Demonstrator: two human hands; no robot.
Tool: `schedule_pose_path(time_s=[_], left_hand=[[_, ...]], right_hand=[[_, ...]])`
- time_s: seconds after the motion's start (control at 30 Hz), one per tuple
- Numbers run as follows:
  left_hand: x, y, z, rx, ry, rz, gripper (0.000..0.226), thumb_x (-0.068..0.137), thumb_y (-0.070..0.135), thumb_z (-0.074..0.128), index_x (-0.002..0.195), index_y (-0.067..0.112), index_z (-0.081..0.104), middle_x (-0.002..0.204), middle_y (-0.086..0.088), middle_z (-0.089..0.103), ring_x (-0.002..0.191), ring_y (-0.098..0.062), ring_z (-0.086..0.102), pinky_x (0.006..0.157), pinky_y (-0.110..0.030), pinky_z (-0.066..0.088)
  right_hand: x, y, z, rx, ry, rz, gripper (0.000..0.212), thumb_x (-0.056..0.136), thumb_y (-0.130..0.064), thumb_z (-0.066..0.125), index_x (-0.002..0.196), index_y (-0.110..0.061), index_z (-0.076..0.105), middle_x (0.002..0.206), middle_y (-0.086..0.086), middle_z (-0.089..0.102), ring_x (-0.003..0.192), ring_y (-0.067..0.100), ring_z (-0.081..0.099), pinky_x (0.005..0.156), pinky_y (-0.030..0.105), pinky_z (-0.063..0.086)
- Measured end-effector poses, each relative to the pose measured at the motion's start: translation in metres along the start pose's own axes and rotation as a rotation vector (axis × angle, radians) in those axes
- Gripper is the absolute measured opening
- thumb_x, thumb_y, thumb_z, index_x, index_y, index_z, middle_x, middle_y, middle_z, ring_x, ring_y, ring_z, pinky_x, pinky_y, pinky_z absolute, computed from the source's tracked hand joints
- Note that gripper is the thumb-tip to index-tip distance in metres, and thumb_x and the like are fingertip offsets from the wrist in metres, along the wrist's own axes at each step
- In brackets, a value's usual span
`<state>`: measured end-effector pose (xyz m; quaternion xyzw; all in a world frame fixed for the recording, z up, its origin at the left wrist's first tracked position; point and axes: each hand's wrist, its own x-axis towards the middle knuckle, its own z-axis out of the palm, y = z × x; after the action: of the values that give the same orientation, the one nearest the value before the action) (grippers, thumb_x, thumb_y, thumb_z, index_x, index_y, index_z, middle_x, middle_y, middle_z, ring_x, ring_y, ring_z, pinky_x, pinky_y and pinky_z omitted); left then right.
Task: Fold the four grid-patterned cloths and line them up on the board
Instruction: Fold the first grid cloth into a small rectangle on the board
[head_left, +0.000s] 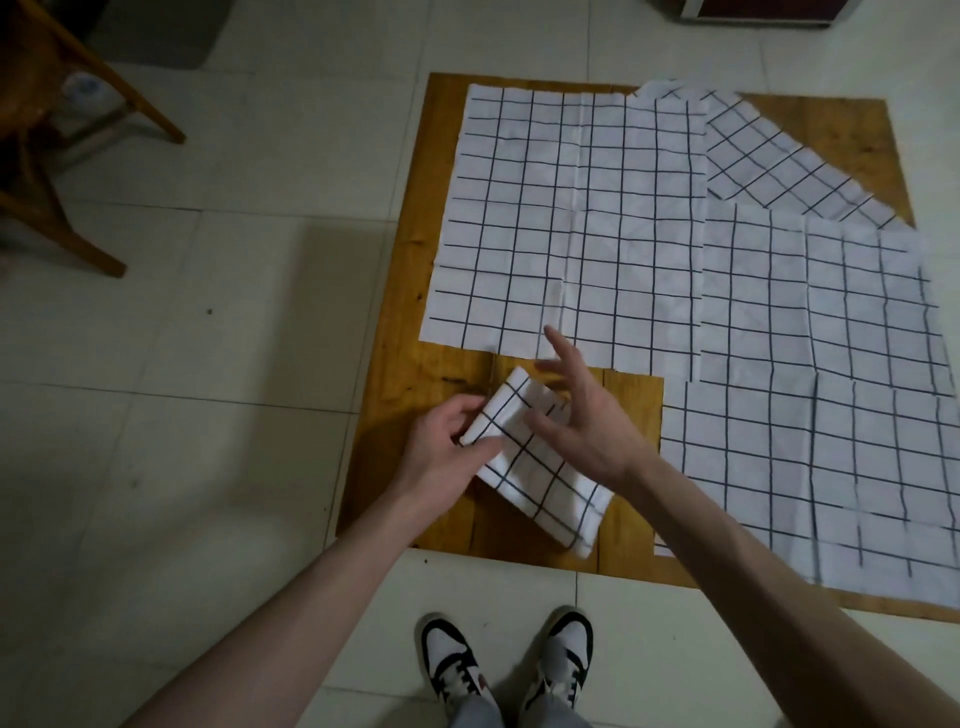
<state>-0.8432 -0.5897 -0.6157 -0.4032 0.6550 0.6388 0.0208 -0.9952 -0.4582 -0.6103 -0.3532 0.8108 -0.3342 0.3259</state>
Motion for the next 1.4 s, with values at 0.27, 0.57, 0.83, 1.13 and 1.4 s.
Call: schedule_pose_path(time_s=[0.27, 0.57, 0.83, 1.13, 1.4], left_hand=[[-0.004, 0.014, -0.024, -0.246, 0.16, -0.076, 0.037, 0.088, 0.024, 0.081, 0.12, 0.033, 0.067, 0.109, 0.012, 0.069, 0.101, -0.002, 0.065, 0.084, -0.021, 0.05], [-0.02, -0.01, -0.056, 0.04, 0.062, -0.091, 0.01, 0.097, 0.02, 0.07, 0.108, 0.023, 0.07, 0.111, 0.007, 0.073, 0.103, -0.008, 0.068, 0.076, -0.021, 0.057], [-0.015, -0.031, -0.073, 0.1, 0.306, 0.018, 0.01, 0.097, 0.016, 0.07, 0.106, 0.021, 0.07, 0.106, 0.008, 0.072, 0.102, -0.004, 0.066, 0.083, -0.014, 0.048], [-0.008, -0.043, -0.061, 0.361, 0.47, 0.043, 0.019, 0.098, 0.016, 0.068, 0.116, 0.019, 0.067, 0.103, 0.009, 0.068, 0.085, -0.002, 0.062, 0.07, -0.019, 0.049], [-0.014, -0.048, -0.054, 0.719, 0.493, 0.088, 0.028, 0.098, 0.024, 0.067, 0.123, 0.018, 0.057, 0.112, 0.002, 0.059, 0.09, -0.012, 0.055, 0.068, -0.025, 0.041]], right_hand=[[-0.021, -0.005, 0.009, 0.692, -0.09, 0.284, 0.026, 0.098, -0.023, 0.067, 0.123, -0.018, 0.066, 0.11, -0.001, 0.076, 0.102, 0.018, 0.073, 0.083, 0.032, 0.059], [-0.035, -0.016, 0.046, 0.765, 0.12, 0.332, 0.018, 0.099, -0.023, 0.066, 0.115, -0.015, 0.069, 0.107, 0.002, 0.076, 0.104, 0.022, 0.072, 0.085, 0.034, 0.06], [-0.016, -0.027, 0.08, 0.429, 0.211, 0.299, 0.034, 0.1, -0.032, 0.064, 0.132, -0.023, 0.059, 0.109, -0.008, 0.067, 0.101, 0.011, 0.068, 0.088, 0.041, 0.063], [0.001, -0.025, 0.101, 0.125, 0.324, 0.197, 0.045, 0.099, -0.019, 0.066, 0.142, -0.019, 0.052, 0.109, -0.009, 0.068, 0.091, 0.002, 0.066, 0.072, 0.009, 0.055], [0.002, -0.018, 0.104, -0.166, 0.278, 0.102, 0.059, 0.094, -0.021, 0.07, 0.145, -0.021, 0.042, 0.12, -0.002, 0.061, 0.102, 0.017, 0.063, 0.087, 0.04, 0.061]])
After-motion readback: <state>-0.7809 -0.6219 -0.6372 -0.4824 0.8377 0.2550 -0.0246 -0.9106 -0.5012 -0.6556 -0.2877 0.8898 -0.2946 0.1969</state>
